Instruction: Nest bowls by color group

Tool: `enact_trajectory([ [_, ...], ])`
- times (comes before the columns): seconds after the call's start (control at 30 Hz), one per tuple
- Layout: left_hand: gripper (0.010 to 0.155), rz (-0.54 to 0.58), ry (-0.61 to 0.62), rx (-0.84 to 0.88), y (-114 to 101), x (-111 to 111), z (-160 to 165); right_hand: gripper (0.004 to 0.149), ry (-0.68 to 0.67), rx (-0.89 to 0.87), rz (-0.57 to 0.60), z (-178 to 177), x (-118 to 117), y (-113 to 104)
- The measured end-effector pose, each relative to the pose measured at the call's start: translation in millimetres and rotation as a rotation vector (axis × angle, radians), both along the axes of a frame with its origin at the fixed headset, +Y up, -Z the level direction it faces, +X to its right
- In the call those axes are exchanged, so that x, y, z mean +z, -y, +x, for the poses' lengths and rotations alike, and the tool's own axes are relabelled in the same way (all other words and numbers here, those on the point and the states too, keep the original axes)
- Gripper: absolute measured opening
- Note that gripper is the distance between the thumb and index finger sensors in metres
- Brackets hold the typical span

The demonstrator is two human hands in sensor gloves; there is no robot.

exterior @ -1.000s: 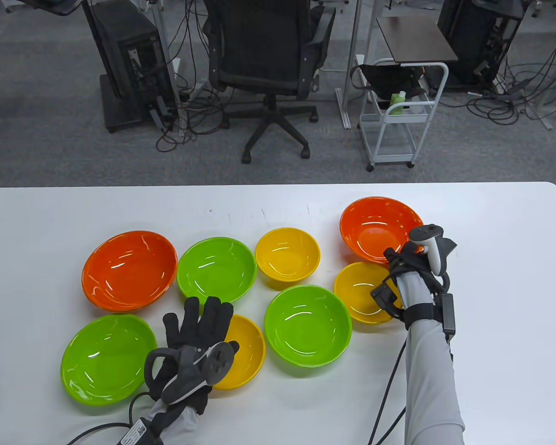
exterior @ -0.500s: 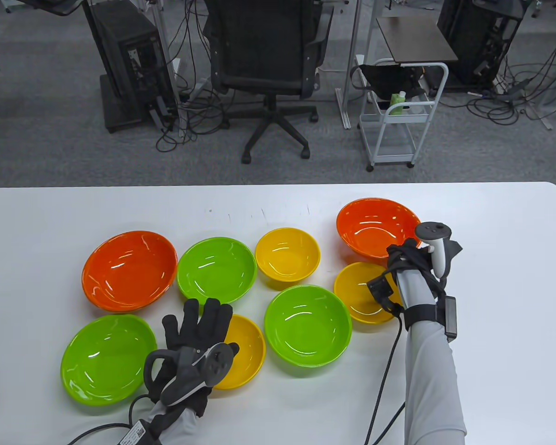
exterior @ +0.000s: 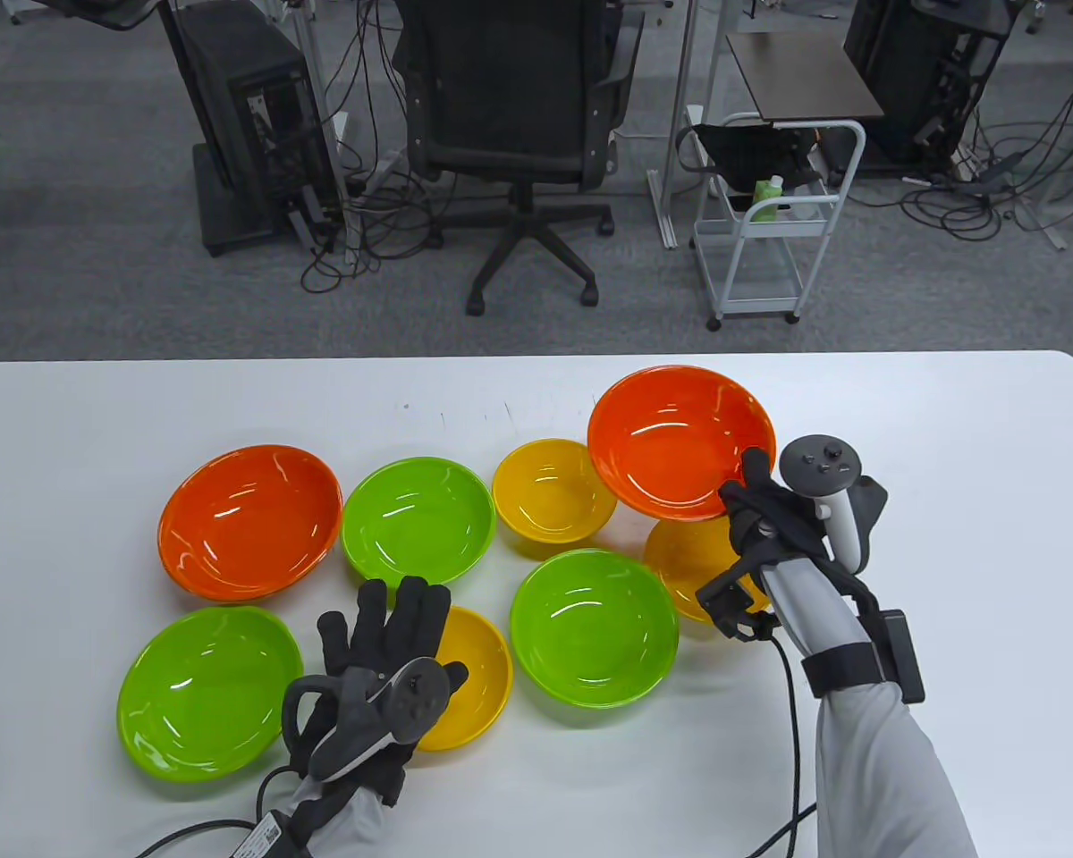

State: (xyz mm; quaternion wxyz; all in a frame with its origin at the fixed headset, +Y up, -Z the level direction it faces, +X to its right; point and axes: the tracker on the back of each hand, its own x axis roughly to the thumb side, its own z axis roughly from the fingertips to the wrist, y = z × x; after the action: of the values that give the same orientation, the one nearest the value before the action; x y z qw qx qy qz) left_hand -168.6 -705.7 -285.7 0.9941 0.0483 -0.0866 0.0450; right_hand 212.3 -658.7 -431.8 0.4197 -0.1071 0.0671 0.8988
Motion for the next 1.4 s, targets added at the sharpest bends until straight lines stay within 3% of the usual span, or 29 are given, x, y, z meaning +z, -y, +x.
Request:
enact_trajectory([
  [0.33,0.089,0.002,-0.085,0.461,-58,-31,-21,0.063,-0.260,0.003,0.020,-53,60,-10],
  [0.43,0.092,-0.121,-0.095,0.471,-65,-43,-25,0.063,-0.313,0.033,0.034,-63,72,-10],
  [0.73,0.099,-0.437,-0.016,0.647,-37,-62,-17,0.062,-0.457,0.024,0.018,-80,92,1],
  [0.87,0.088,-0.494,-0.008,0.740,-21,-62,-8,0.063,-0.483,0.034,0.020,-86,97,6],
  [0.97,0.082,-0.475,-0.005,0.672,-17,-61,-5,0.063,-0.496,0.086,0.035,-87,99,9],
  [1.13,0.077,-0.420,-0.003,0.731,-16,-58,-5,0.065,-0.507,0.086,0.053,-83,104,9],
  [1.4,0.072,-0.313,-0.073,0.717,-28,-54,-23,0.069,-0.448,0.268,0.177,-69,122,-17],
])
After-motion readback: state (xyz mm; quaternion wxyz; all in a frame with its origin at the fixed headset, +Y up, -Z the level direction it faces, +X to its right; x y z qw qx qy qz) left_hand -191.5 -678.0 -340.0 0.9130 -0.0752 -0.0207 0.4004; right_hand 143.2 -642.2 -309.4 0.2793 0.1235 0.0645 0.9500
